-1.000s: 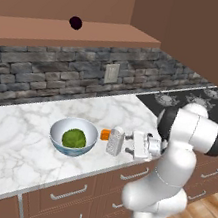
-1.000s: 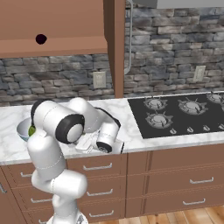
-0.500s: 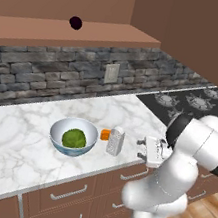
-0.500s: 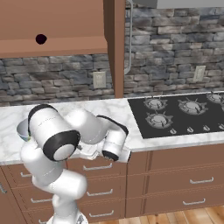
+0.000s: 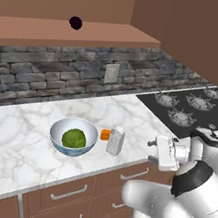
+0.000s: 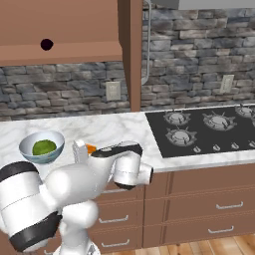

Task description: Pick the cheese from the fridge and the cheese grater from the cabinet and place them next to the salad bowl.

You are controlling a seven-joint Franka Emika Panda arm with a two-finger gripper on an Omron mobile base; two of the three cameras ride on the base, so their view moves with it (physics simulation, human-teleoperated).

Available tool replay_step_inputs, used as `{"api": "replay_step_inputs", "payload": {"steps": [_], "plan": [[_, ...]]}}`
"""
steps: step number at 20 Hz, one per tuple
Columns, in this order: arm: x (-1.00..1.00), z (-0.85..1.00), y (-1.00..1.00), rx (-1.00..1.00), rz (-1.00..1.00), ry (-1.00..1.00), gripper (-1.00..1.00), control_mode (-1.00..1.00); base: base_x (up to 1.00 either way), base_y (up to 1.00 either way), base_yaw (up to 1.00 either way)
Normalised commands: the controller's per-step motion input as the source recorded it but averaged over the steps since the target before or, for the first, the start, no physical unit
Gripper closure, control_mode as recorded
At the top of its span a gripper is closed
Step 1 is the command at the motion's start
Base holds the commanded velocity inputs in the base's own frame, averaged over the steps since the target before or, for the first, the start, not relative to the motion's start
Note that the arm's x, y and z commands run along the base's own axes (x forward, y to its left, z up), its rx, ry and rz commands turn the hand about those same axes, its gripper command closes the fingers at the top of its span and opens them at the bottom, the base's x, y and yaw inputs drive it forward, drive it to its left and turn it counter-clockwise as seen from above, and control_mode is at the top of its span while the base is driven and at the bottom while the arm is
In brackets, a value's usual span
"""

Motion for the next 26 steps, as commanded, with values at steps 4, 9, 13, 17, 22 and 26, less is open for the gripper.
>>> {"api": "replay_step_inputs", "payload": {"steps": [4,9,13,17,22,26], "plan": [[-0.39,0.16,0.0,-0.35,-0.06,0.0,-1.0,-1.0,0.0,0.0,0.0],[-0.13,0.1,-0.02,-0.51,-0.02,0.06,-1.0,-1.0,0.0,0.0,0.0],[-0.06,0.04,0.0,-0.58,-0.02,0.14,-1.0,-1.0,0.0,0.0,0.0],[0.0,0.0,0.0,-0.63,0.0,0.17,-1.0,-1.0,0.0,0.0,0.0],[0.12,0.13,-0.08,-0.57,0.0,0.08,-1.0,-1.0,0.0,0.0,0.0],[0.12,0.6,0.0,-0.42,0.0,0.08,-1.0,-1.0,0.0,0.0,0.0]]}}
